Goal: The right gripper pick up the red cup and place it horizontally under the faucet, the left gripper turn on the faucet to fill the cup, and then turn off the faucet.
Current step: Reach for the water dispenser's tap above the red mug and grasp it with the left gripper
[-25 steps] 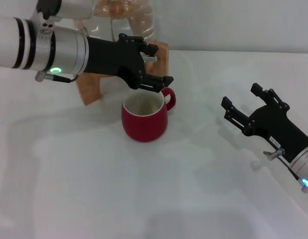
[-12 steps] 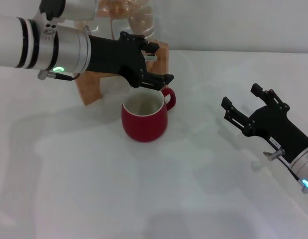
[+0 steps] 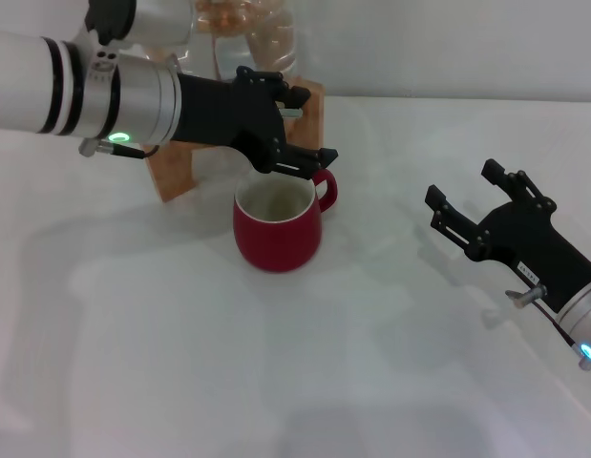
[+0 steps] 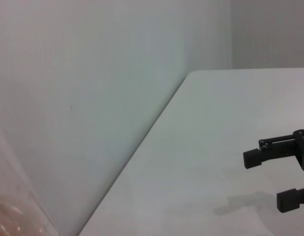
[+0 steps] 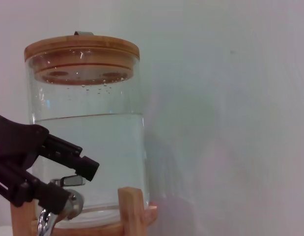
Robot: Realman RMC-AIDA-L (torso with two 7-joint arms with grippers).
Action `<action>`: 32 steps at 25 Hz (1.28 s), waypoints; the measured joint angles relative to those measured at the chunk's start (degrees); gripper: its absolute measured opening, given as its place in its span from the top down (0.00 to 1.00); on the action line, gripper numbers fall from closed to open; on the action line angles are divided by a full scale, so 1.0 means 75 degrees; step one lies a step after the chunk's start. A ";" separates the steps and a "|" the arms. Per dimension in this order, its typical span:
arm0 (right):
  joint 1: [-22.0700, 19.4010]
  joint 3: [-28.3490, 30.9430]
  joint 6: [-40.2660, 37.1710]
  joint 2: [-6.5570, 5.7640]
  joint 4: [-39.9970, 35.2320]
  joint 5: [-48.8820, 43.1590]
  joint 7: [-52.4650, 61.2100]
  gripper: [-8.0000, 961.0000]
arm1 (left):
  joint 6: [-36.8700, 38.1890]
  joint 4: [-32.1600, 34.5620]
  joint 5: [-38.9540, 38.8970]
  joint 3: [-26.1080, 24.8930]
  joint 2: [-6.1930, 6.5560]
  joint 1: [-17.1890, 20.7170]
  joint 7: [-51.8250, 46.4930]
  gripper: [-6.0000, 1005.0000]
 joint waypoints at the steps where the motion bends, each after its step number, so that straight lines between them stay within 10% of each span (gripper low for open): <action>1: 0.0000 0.0000 -0.0007 0.0000 0.0000 -0.0003 0.0000 0.09 | -0.0010 -0.0018 -0.0005 -0.0001 -0.0001 -0.0002 0.0008 0.16; 32: 0.0020 0.0000 -0.0042 -0.0012 -0.0015 0.0016 0.0000 0.09 | -0.0514 0.0294 0.0073 -0.0028 0.0028 0.0055 -0.0157 0.16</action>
